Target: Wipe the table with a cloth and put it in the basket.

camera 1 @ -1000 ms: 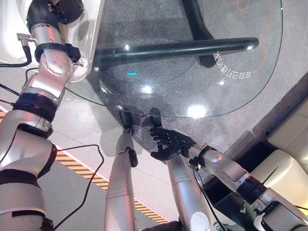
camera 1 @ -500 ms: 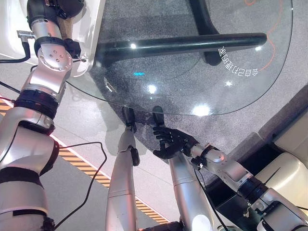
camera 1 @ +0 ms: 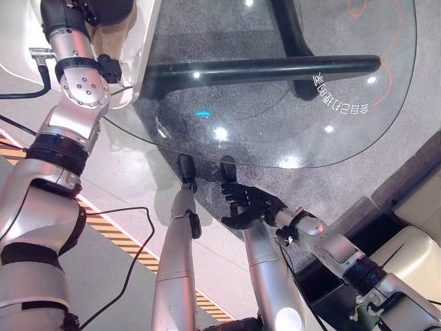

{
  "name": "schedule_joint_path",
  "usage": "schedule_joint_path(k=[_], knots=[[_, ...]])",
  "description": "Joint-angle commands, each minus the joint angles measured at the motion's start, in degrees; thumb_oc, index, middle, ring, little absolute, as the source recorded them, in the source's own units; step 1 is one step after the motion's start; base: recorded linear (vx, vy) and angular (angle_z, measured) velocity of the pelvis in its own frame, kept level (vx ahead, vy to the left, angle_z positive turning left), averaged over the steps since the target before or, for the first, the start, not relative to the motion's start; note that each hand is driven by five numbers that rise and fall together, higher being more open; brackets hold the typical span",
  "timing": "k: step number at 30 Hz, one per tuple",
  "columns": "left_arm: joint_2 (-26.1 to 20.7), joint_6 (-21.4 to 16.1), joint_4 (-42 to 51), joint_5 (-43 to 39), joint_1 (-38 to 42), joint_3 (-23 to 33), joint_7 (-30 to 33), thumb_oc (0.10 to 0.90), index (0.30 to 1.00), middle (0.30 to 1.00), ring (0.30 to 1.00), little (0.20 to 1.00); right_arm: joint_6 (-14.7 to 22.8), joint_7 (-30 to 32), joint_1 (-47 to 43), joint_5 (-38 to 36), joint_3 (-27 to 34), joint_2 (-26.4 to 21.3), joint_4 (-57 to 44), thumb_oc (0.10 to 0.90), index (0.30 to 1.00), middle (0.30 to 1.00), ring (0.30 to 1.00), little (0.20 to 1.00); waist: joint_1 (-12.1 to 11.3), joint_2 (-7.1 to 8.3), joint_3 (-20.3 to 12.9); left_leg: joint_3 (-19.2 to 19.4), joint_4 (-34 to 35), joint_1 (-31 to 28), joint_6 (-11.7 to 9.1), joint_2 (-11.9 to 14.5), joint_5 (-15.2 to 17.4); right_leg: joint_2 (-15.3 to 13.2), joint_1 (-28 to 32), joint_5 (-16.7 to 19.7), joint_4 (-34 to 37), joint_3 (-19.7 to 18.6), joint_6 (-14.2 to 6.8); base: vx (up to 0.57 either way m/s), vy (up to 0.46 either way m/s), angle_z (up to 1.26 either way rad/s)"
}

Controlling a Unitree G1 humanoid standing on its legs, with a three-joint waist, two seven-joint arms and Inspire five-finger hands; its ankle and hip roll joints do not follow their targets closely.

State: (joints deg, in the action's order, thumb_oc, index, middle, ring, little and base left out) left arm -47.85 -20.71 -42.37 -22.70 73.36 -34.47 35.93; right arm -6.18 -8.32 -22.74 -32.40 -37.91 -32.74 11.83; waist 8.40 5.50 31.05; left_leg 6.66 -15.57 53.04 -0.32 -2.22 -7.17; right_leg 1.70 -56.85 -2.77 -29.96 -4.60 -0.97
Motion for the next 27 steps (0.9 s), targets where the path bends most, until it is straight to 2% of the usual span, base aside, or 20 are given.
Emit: schedule_joint_path(k=[1,2,3,9,14,16,17,19,23,25,26,27], knots=[[-1.42,-7.12,7.09,5.96,-0.78,8.3,3.41,0.8,0.9,0.9,0.9,0.9,0.97,-0.18,8.04,2.83,2.5,-0.92,-7.56,0.8,0.9,0.9,0.9,0.9,1.74,-4.53,-1.25,0.19,-6.03,-4.43,3.06,-3.47,10.07,0.56,4.99,7.02,13.16,1.16,-0.31,-0.03,-0.032,0.02],[-1.28,-7.01,8.08,6.28,-1.8,8.6,3.2,0.8,0.9,0.9,0.9,0.9,0.87,-0.18,8.8,3.03,2.48,-0.59,-7.54,0.8,0.9,0.9,0.9,0.9,1.33,-4.72,-1.25,-0.6,-6.11,-6.32,2.85,-3.44,11.56,0.86,6.79,5.48,12.85,1.22,-0.47,-0.08,-0.063,0.11],[-1.28,-7.03,10.82,7.37,-3.29,10.39,2.85,0.8,0.9,0.9,0.9,0.9,0.67,-0.19,8.95,3.58,3.23,-0.61,-8.0,0.8,0.9,0.9,0.9,0.9,1.14,-4.68,-1.25,-0.06,-5.64,-5.82,3.03,-3.72,10.01,0.48,6.41,6.64,13.28,1.45,-0.18,-0.03,-0.049,0.1],[-1.23,-5.87,18.99,10.37,-9.51,14.96,1.64,0.8,0.9,0.9,0.9,0.9,0.65,-0.35,11.2,4.94,4.54,0.35,-8.15,0.8,0.9,0.9,0.9,0.9,-0.18,-5.12,-1.25,-0.81,-4.82,-9.25,2.84,-3.96,9.83,0.43,10.23,5.27,13.13,2.39,0.24,-0.04,-0.068,0.03],[-0.85,-5.5,26.28,7.57,-17.44,19.92,-1.52,0.8,0.9,0.9,0.9,0.9,1.02,-0.25,13.03,5.59,5.06,1.48,-7.74,0.8,0.9,0.9,0.9,0.9,-1.74,-5.23,-1.25,-2.02,-4.18,-12.28,2.33,-4.05,9.55,0.22,14.29,3.79,13.22,3.86,0.62,-0.03,-0.095,0.06],[-0.85,-5.47,26.35,7.57,-17.58,20.03,-1.54,0.8,0.9,0.9,0.9,0.9,1.02,-0.25,13.05,5.59,5.01,1.44,-7.75,0.8,0.9,0.9,0.9,0.9,-1.68,-5.25,-1.25,-2.04,-4.15,-12.34,2.33,-4.06,9.55,0.22,14.35,3.78,13.24,3.87,0.63,-0.02,-0.064,0.11],[0.18,-4.94,29.83,4.45,-23.76,22.87,-5.9,0.8,0.9,0.9,0.9,0.9,0.7,-0.36,13.73,5.62,5.64,1.77,-7.28,0.8,0.9,0.9,0.9,0.9,-2.74,-5.22,-1.25,-2.88,-4.22,-13.88,1.96,-4.23,9.49,0.14,16.68,2.71,12.97,4.88,0.92,-0.04,-0.122,0.12],[1.67,-4.22,32.68,2.61,-28.59,24.6,-8.79,0.8,0.9,0.9,0.9,0.9,0.66,-0.45,14.27,5.78,6.0,2.18,-6.64,0.8,0.9,0.9,0.9,0.9,-3.38,-5.22,-1.25,-3.41,-3.98,-15.06,1.78,-4.2,9.22,0.19,18.29,1.87,12.57,5.53,1.19,-0.04,-0.14,0.01],[5.67,-1.87,37.29,0.12,-37.69,26.33,-14.74,0.8,0.9,0.9,0.9,0.9,1.13,-1.24,15.4,5.77,7.2,3.23,-4.45,0.8,0.9,0.9,0.9,0.9,-4.65,-4.98,-1.25,-4.65,-4.06,-17.55,1.39,-4.25,9.03,0.18,21.72,0.55,12.1,6.63,1.5,-0.04,-0.118,0.11],[6.27,-1.16,37.79,0.06,-38.81,26.37,-15.54,0.8,0.9,0.9,0.9,0.9,1.22,-1.31,15.52,5.76,7.27,3.38,-4.02,0.8,0.9,0.9,0.9,0.9,-4.77,-4.96,-1.25,-4.88,-4.05,-17.97,1.33,-4.29,9.03,0.13,22.26,0.42,12.13,6.79,1.51,-0.03,-0.119,0.16],[9.36,-0.12,39.95,-1.0,-44.94,26.4,-18.89,0.8,0.9,0.9,0.9,0.9,1.37,-1.62,15.94,5.82,7.79,4.56,-1.46,0.8,0.9,0.9,0.9,0.9,-5.83,-4.71,-1.25,-5.88,-4.08,-20.15,1.11,-4.3,8.89,-0.07,24.99,-0.14,11.97,7.6,1.62,-0.04,-0.151,0.07],[9.55,0.16,40.08,-1.31,-45.37,26.43,-19.18,0.8,0.9,0.9,0.9,0.9,1.42,-1.67,15.97,5.78,7.8,4.61,-1.25,0.8,0.9,0.9,0.9,0.9,-5.87,-4.7,-1.25,-5.95,-4.06,-20.34,1.09,-4.3,8.89,-0.1,25.22,-0.18,11.99,7.67,1.62,-0.05,-0.205,0.05]])
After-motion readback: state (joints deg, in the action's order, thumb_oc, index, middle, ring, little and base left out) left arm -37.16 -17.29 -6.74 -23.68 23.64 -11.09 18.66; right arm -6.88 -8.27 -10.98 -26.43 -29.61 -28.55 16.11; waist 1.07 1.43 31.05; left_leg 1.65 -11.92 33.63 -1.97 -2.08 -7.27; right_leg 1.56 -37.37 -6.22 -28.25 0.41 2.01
